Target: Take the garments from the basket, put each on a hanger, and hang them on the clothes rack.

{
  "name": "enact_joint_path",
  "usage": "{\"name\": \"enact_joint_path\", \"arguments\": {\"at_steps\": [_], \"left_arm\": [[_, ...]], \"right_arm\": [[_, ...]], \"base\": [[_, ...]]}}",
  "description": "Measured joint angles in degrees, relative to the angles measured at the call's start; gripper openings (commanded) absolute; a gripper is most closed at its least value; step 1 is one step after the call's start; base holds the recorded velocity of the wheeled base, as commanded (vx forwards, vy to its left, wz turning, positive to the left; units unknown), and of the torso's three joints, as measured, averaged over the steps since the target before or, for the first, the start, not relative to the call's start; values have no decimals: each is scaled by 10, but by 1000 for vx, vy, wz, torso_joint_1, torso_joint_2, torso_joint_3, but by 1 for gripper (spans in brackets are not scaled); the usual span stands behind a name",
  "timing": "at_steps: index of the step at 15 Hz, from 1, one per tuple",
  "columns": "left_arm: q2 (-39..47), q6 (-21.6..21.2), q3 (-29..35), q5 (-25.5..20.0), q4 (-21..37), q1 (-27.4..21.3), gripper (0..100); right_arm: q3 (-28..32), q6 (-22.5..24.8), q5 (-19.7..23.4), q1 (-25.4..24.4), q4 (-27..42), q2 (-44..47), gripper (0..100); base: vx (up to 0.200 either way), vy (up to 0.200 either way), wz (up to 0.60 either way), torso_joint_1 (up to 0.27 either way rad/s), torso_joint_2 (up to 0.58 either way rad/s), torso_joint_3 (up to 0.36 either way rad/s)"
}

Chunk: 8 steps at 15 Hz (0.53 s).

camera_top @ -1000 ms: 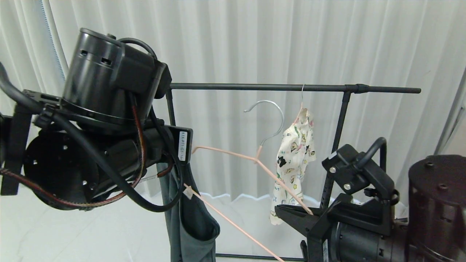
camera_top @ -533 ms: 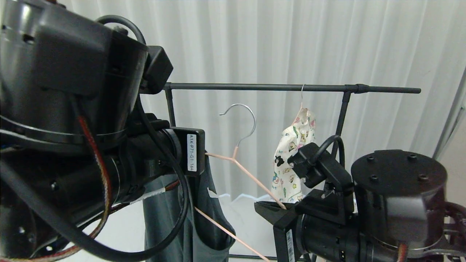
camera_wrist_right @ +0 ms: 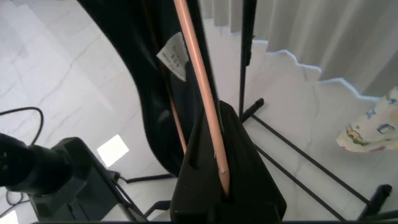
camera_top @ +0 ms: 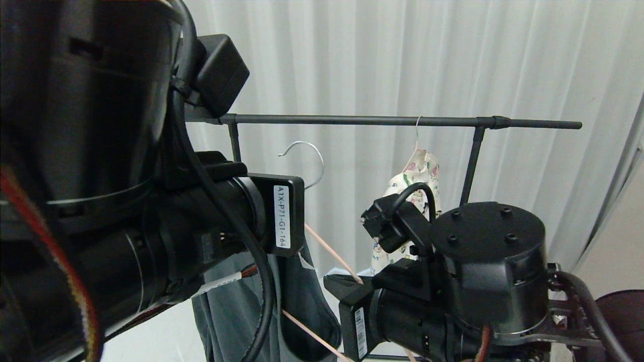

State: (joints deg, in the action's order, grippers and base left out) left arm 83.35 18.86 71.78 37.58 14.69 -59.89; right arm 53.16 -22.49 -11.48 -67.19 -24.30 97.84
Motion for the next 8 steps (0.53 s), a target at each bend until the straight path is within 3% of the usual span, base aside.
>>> {"name": "enact_joint_path", "arguments": {"at_steps": [3,8], "left_arm": [[-3,5,3,0,0,-2,0],[-36,5,-18,-12,0,36,0]], "right_arm": [[20,-7,-14,-2,-8,19,0],[21,-52,-109,6,-23,15,0]], "base": [[0,0,0,0,0,0],[0,0,0,0,0,0]]}}
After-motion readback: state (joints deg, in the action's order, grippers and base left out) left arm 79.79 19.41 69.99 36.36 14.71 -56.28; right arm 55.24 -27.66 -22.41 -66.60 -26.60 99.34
